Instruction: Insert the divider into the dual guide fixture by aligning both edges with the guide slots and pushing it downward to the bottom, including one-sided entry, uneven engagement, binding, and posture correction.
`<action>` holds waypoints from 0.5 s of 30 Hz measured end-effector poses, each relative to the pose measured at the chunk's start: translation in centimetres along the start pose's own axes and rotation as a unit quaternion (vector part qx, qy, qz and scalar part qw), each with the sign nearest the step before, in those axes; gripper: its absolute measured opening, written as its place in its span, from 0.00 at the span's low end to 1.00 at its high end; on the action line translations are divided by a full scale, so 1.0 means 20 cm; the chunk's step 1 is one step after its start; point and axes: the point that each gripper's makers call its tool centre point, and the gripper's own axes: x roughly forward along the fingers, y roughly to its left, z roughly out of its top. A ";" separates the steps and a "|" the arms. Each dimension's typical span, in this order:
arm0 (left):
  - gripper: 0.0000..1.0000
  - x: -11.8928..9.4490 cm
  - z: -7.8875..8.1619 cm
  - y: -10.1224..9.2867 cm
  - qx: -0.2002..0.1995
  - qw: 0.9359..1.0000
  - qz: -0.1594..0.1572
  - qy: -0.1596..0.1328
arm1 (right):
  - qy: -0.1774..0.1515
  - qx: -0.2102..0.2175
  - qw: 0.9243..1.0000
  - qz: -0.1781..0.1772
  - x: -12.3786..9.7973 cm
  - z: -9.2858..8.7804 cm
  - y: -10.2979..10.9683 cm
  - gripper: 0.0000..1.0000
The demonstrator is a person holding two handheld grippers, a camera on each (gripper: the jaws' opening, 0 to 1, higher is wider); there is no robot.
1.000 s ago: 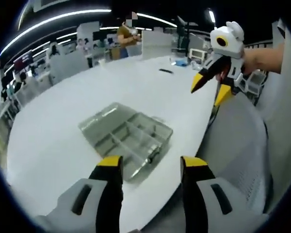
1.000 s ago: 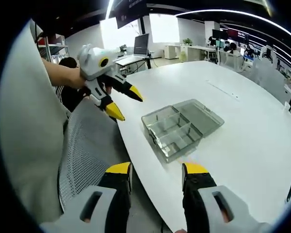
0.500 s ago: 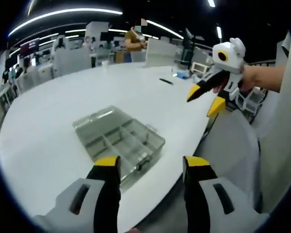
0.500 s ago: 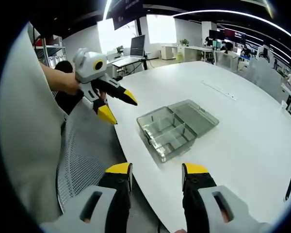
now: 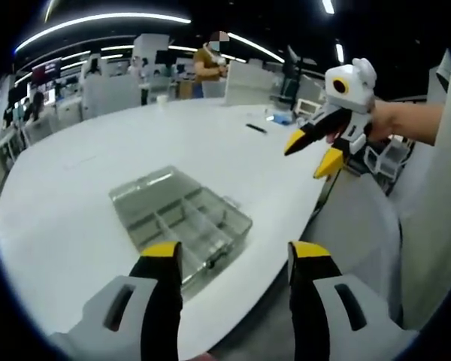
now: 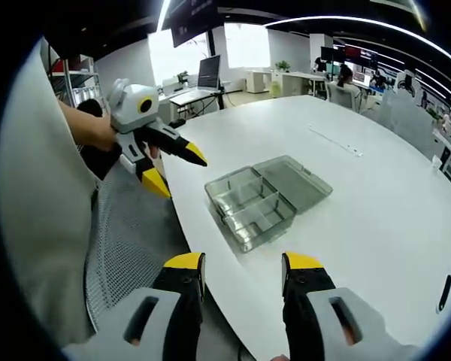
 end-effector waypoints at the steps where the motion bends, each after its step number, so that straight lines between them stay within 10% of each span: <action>1: 0.56 0.00 0.00 0.00 -0.001 1.000 0.000 0.000 | 0.000 0.000 1.000 0.000 0.00 0.00 0.00 0.37; 15: 0.61 0.00 -0.01 0.02 -0.015 1.000 0.005 0.003 | 0.005 0.002 1.000 -0.007 -0.01 -0.02 -0.06 0.37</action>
